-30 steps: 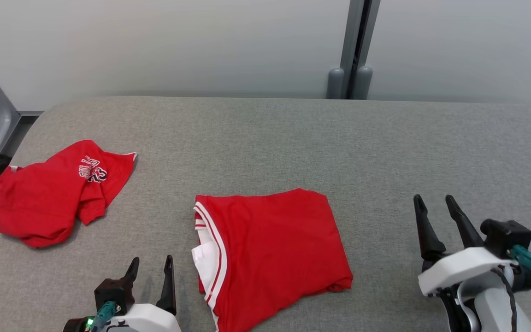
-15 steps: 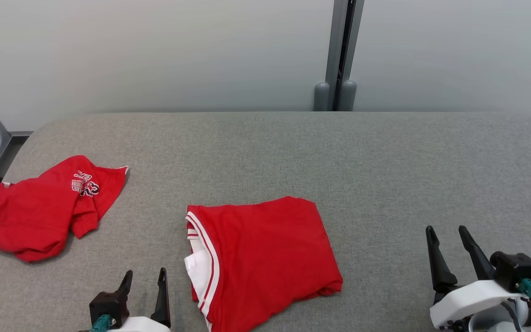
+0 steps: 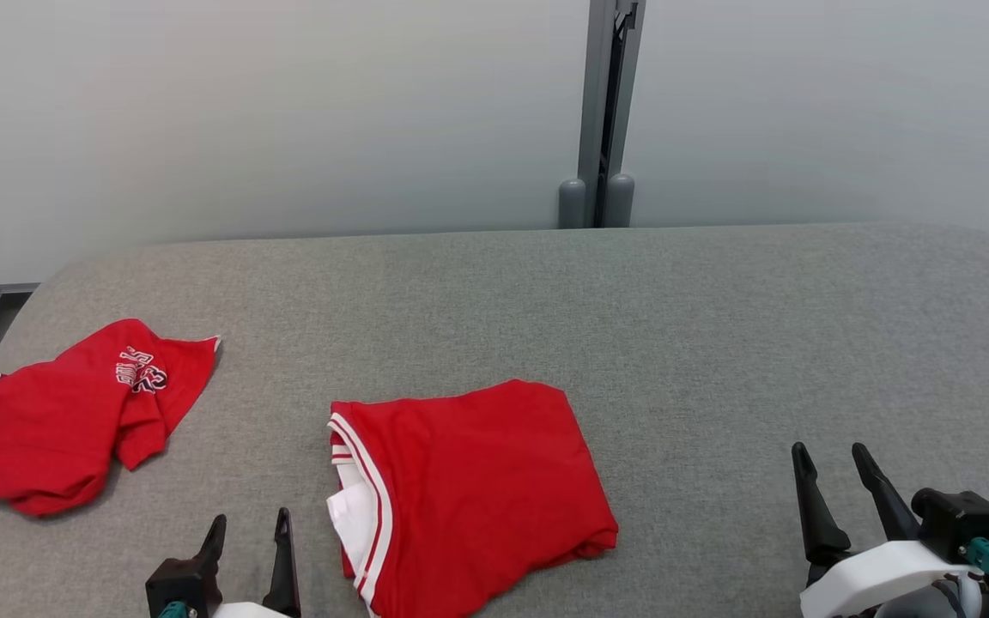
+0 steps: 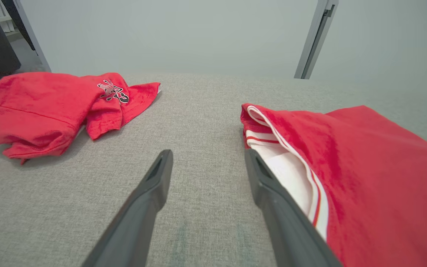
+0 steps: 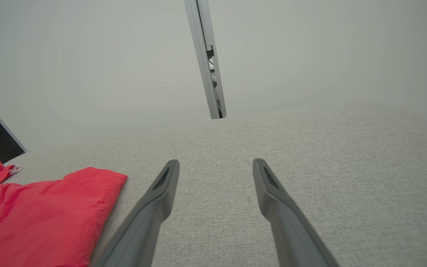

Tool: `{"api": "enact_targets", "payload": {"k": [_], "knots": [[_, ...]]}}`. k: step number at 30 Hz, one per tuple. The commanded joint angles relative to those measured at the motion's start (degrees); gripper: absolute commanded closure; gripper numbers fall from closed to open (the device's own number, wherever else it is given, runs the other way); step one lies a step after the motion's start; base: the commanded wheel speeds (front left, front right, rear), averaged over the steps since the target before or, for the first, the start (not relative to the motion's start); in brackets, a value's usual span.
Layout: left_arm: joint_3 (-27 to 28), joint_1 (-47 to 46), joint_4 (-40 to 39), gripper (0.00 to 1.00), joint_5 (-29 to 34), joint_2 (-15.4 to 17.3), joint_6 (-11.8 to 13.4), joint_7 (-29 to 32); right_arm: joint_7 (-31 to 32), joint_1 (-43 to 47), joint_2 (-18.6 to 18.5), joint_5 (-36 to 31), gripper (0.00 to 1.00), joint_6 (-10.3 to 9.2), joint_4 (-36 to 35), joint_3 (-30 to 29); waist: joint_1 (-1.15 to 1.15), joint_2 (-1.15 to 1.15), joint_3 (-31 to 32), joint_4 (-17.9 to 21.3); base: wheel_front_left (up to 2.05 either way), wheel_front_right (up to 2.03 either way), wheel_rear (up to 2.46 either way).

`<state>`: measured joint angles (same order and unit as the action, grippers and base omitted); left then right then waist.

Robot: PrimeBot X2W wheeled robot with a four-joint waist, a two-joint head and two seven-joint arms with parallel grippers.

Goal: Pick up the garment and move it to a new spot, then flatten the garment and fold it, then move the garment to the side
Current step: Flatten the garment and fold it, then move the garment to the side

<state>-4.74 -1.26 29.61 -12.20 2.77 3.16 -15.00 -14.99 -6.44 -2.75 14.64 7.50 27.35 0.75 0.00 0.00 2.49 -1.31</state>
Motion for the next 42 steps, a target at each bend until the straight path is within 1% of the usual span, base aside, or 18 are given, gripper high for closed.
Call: {"api": "enact_targets", "payload": {"k": [1,7,14,19,27,31,33,37,42], "knots": [[0.36,0.81,-0.91,0.0,0.42,0.27,0.59,-0.24,-0.26,0.61,-0.34,0.52,0.0,-0.02,0.05,0.11,0.0,0.0,0.05,0.22,0.0,0.0,0.0],[0.93,1.55,-2.7,0.0,0.75,0.27,0.62,-0.17,-0.25,0.82,-0.34,0.59,0.0,-0.02,-0.45,-0.17,0.0,0.0,-0.15,0.38,0.0,0.0,0.0],[0.7,1.52,-3.36,0.0,0.72,0.27,0.58,-0.17,-0.25,0.71,-0.34,1.46,0.0,-0.02,-0.4,0.24,0.0,0.0,-0.68,-0.38,0.0,0.0,0.0],[-0.1,0.88,-3.28,0.0,0.3,0.28,0.08,-0.17,-0.25,-0.09,-0.32,3.23,0.0,-0.02,1.23,3.41,0.0,0.0,-1.82,-2.37,0.0,0.0,0.0],[-2.61,-0.07,-3.7,0.0,0.49,0.27,-0.66,-0.17,-0.25,-4.24,-0.38,8.67,0.0,-0.01,7.17,9.96,0.0,0.0,-4.89,-8.79,0.0,0.0,0.0],[-3.93,-0.82,-3.62,0.0,0.11,0.27,-1.02,-0.17,-0.26,-7.73,-0.38,11.3,0.0,-0.02,10.52,11.81,0.0,0.0,-6.77,-12.0,0.0,0.0,0.0],[-4.36,-1.01,-3.54,0.0,-0.17,0.26,-1.09,-0.17,-0.25,-9.56,-0.4,12.43,0.0,-0.02,12.38,11.72,0.0,0.0,-7.49,-13.39,0.0,0.0,0.0],[-4.86,-1.41,-3.17,0.0,-0.89,0.27,-1.07,-0.17,-0.25,-12.6,-0.34,13.43,0.0,-0.02,17.13,12.61,0.0,0.0,-8.46,-15.4,0.0,0.0,0.0],[-4.89,-1.9,-3.05,0.0,-0.57,0.27,-1.41,-0.17,-0.25,-16.22,-0.38,16.24,0.0,-0.01,23.72,15.16,0.0,0.0,-9.21,-16.69,0.0,0.0,0.0]]}}
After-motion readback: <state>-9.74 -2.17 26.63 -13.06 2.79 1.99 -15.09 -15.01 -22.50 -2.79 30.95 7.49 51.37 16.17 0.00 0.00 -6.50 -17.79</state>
